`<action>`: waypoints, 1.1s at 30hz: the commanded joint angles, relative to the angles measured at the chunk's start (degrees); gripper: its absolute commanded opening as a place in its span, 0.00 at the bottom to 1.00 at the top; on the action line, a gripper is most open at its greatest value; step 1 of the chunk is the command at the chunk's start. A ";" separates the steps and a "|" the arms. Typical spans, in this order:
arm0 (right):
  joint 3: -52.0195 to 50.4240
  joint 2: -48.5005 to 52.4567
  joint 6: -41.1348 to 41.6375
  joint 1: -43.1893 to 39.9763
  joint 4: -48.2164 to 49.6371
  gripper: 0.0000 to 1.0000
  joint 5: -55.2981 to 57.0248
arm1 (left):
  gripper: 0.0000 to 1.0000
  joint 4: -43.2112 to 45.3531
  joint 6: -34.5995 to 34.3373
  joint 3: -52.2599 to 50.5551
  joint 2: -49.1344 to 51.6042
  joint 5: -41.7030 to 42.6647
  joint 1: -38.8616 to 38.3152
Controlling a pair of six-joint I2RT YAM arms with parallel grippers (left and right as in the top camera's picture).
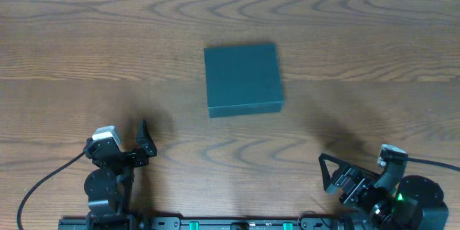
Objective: Pack container
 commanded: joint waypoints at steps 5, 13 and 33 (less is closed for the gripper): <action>-0.17 -0.31 0.57 0.48 0.04 0.99 0.00 | 0.95 -0.11 1.03 -1.57 -0.48 0.13 -0.33; -0.20 -0.33 -3.37 0.50 -3.65 0.99 6.03 | 0.95 -0.11 1.03 -1.57 -0.48 0.13 -0.33; -33.73 -16.83 -10.01 4.28 24.35 0.99 12.44 | 0.95 -0.11 1.03 -1.57 -0.48 0.13 -0.33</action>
